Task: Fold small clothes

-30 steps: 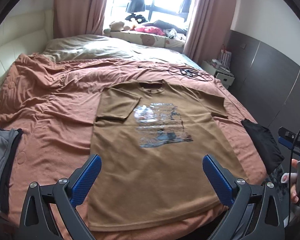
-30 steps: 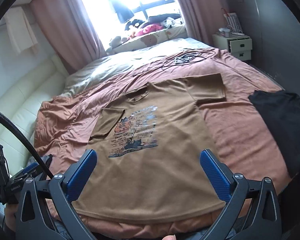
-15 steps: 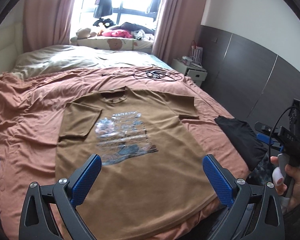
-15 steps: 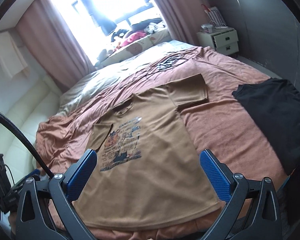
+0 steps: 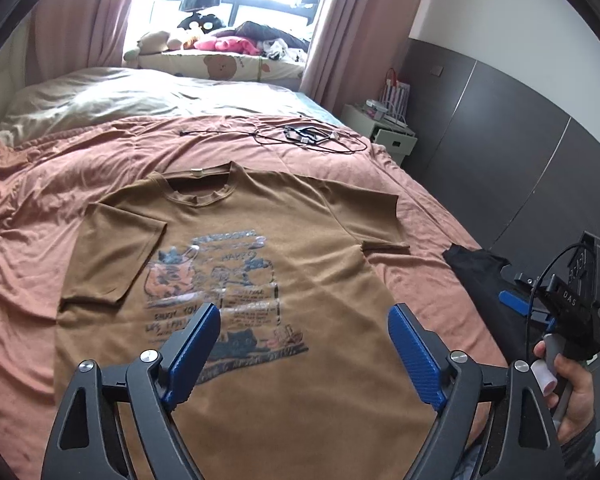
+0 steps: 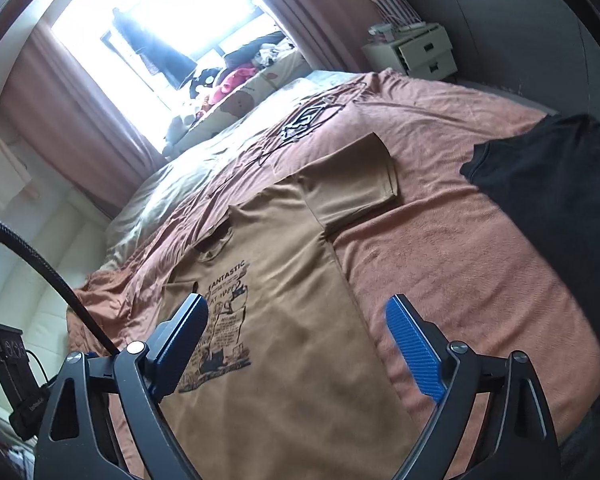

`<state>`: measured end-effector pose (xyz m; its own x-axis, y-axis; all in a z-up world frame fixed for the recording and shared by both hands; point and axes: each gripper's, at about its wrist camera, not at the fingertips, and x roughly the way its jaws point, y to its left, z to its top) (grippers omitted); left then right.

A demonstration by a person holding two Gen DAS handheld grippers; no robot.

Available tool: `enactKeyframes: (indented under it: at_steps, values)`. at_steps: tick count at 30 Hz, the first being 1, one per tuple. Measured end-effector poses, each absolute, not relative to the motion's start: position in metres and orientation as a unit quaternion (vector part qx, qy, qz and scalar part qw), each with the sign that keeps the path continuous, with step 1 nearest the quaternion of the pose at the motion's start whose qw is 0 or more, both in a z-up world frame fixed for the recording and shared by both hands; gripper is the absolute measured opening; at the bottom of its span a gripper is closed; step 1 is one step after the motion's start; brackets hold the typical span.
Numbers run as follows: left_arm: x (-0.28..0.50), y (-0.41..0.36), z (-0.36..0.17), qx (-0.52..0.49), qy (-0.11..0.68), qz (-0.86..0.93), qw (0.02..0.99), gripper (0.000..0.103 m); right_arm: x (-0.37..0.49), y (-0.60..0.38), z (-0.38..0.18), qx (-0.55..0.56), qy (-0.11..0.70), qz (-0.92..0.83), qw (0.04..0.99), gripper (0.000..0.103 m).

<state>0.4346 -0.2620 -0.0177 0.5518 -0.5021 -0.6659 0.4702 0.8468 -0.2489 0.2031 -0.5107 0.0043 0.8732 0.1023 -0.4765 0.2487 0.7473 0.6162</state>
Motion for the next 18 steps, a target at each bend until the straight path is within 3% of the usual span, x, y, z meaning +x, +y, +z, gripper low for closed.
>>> enactKeyframes:
  at_steps: [4, 7, 10, 18]
  values:
    - [0.461, -0.284, -0.028, -0.02, 0.385, -0.279, 0.879, 0.087, 0.237, -0.53, -0.017, 0.38, 0.243, -0.038, 0.892, 0.079]
    - [0.482, -0.302, -0.037, -0.014, 0.39, -0.278, 0.878, 0.085, 0.263, -0.543, -0.035, 0.4, 0.243, -0.039, 0.883, 0.076]
    - [0.502, -0.321, -0.049, -0.004, 0.4, -0.287, 0.87, 0.075, 0.29, -0.557, -0.051, 0.42, 0.242, -0.036, 0.874, 0.068]
    - [0.547, -0.366, -0.08, 0.01, 0.423, -0.299, 0.855, 0.056, 0.359, -0.587, -0.085, 0.462, 0.244, -0.039, 0.852, 0.061]
